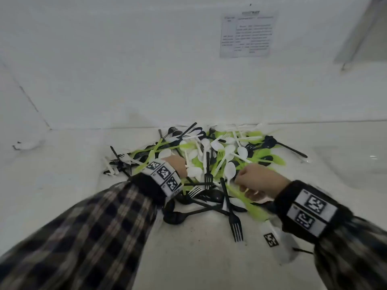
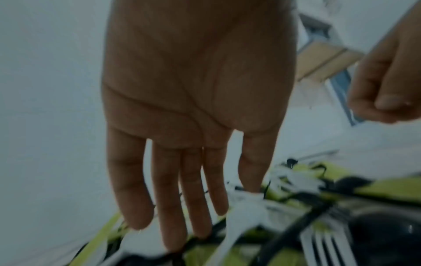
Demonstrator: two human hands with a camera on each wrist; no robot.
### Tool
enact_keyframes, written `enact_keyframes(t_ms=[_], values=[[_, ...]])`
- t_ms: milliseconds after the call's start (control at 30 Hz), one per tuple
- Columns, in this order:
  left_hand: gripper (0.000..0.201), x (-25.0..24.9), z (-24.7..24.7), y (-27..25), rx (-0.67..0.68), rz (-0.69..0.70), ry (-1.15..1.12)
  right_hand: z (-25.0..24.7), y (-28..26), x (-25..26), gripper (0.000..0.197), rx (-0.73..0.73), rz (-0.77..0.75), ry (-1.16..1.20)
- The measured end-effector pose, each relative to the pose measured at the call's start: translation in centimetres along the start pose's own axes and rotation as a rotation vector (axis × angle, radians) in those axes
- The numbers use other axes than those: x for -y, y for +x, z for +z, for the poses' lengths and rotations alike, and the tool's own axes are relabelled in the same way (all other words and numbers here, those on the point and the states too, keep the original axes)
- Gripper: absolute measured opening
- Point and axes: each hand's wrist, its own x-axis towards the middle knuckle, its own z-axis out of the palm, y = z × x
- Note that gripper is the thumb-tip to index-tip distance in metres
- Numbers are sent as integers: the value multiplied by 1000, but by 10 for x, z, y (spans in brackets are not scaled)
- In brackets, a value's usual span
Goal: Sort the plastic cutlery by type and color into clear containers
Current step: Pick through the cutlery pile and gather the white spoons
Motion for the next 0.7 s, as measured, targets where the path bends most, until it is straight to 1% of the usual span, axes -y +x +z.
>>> enact_keyframes(t_ms=[67,100,200,267,333,400,467,500,533,567,633,700], values=[[26,-1,9,6,31,3,11,3,11,4,18,-72,35,-43],[23,0,15,11,27,16,21,4,16,5,20,-92,64,-68],[20,-3,25,20,46,-7,-17,10,28,9,22,-130,92,-158],[28,-6,27,22,-1,-4,-19,13,32,11,28,-154,86,-246],[28,-4,31,24,-43,0,9,16,36,13,32,-172,68,-324],[28,-2,34,27,-43,-6,8,20,39,14,35,-201,18,-386],[28,1,32,30,-53,15,-34,23,42,15,36,-213,22,-441],[28,2,30,31,-70,21,-70,25,43,15,32,-209,17,-472],[30,3,26,32,-100,27,-110,26,47,16,23,-200,22,-511],[31,4,22,33,-130,29,-161,27,49,16,20,-200,26,-533],[31,5,12,34,-191,22,-279,31,56,15,34,-210,45,-591],[30,4,4,36,-280,10,-375,35,60,17,36,-222,33,-642]])
